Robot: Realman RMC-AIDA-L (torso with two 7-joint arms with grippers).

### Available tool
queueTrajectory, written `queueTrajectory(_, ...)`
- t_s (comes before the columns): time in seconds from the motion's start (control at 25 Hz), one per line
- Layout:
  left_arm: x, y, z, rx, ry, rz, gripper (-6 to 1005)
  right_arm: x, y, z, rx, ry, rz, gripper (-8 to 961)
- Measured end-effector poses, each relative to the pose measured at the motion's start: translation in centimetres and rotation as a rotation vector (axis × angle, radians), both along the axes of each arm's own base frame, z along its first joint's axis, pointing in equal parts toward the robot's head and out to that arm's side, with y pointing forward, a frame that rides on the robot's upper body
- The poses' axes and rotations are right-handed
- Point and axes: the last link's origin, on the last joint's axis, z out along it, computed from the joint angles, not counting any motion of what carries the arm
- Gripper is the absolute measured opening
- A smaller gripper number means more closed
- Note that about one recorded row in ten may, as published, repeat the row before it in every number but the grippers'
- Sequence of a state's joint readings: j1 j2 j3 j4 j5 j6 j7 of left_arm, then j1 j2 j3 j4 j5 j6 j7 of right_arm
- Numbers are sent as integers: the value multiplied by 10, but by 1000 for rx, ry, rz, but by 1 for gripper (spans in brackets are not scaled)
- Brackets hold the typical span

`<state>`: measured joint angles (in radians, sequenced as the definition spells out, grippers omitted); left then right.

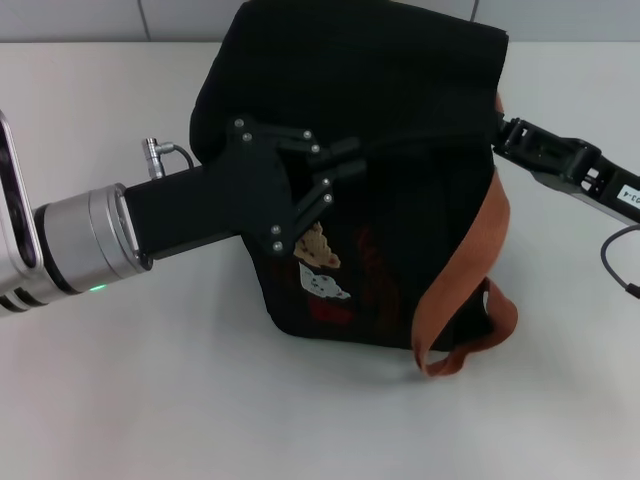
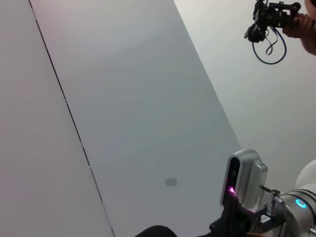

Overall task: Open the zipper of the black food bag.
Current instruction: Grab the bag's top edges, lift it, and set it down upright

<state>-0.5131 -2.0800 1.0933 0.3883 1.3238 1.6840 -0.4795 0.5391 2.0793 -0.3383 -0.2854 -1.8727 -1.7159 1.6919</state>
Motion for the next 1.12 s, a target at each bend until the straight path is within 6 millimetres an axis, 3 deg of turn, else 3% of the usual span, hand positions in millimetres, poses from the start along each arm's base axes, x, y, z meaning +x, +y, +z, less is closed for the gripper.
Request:
queueTrajectory(0.36,1,-1,-1,-5,2,-10,86,0,-2,-6,-17,-5,-7,398)
queueTrajectory(0.88,-1,0,3,19,-25,13,86,1,-6,-4,25,-22,34,16)
queueTrajectory(1.12,-3,-1,4,23,-39,30,86,-2,-8,-3,73,-40,91,7)
